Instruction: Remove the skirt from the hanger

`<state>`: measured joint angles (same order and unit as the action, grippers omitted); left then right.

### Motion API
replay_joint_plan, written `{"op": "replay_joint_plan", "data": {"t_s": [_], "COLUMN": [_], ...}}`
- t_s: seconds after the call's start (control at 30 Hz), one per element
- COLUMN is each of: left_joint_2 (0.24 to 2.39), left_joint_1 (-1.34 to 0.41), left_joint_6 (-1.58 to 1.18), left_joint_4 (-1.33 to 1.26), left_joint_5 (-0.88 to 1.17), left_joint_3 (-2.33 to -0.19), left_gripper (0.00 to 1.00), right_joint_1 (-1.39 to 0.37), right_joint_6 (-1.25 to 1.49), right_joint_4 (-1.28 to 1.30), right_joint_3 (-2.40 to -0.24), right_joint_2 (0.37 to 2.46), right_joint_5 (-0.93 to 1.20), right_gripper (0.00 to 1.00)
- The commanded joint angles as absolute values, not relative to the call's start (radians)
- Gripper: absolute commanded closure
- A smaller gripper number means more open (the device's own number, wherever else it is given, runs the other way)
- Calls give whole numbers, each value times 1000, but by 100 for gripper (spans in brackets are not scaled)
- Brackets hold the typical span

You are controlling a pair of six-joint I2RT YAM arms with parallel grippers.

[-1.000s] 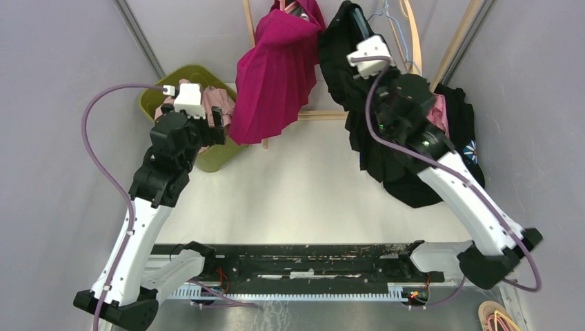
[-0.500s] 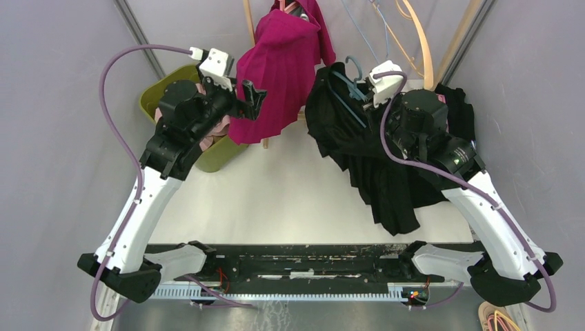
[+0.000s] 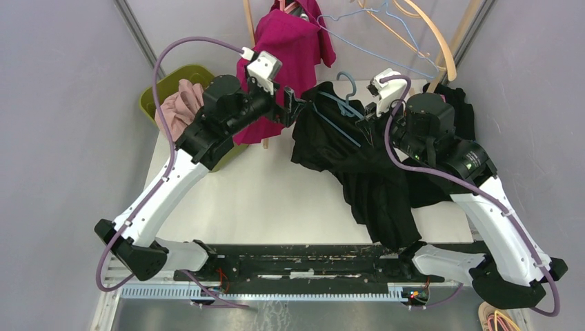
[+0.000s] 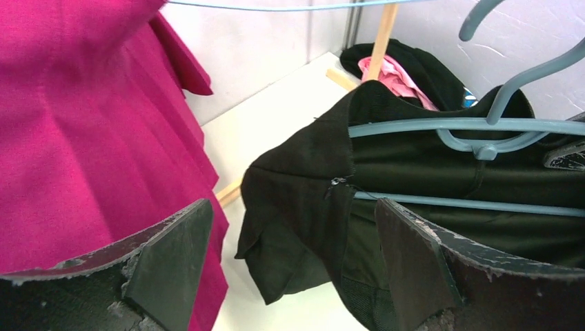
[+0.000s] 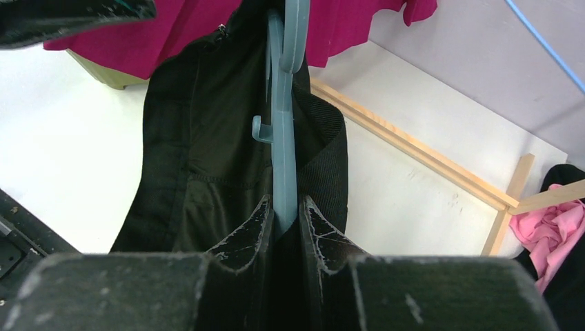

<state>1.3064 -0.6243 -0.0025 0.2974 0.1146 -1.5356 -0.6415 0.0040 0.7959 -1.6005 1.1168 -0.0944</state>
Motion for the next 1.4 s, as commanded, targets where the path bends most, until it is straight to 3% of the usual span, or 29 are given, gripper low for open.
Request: {"op": "replay_joint_plan", "data": {"t_s": [0.0, 0.23, 0.9, 0.97, 1.1, 1.17, 1.37], "left_joint_2": [1298, 1262, 1340, 1347, 1341, 1330, 1307], "left_joint_1": [-657, -702, -730, -731, -732, -732, -730], "left_joint_6": [-5, 5, 75, 82, 87, 91, 121], "left_joint_4": [243, 241, 209, 213, 224, 233, 243], "left_joint_5": [120, 71, -66, -73, -101, -118, -168], "left_joint_3": [-1546, -1488, -1413, -1423, -1444, -1460, -1518], "left_gripper": [6, 0, 1, 14, 56, 62, 65], "right_joint_1": [-647, -646, -649, -649, -648, -648, -650], "right_joint_6": [31, 47, 72, 70, 69, 72, 67], "right_joint_4": [720, 703, 780, 791, 795, 791, 802], "right_joint_3": [-1667, -1673, -1716, -1723, -1727, -1718, -1694], "right_joint_2": [1086, 1098, 1059, 1061, 1073, 1076, 1087], "right_joint_5": [-71, -48, -10, -9, -5, -4, 1], "right_gripper": [99, 99, 99, 99, 99, 99, 99]}}
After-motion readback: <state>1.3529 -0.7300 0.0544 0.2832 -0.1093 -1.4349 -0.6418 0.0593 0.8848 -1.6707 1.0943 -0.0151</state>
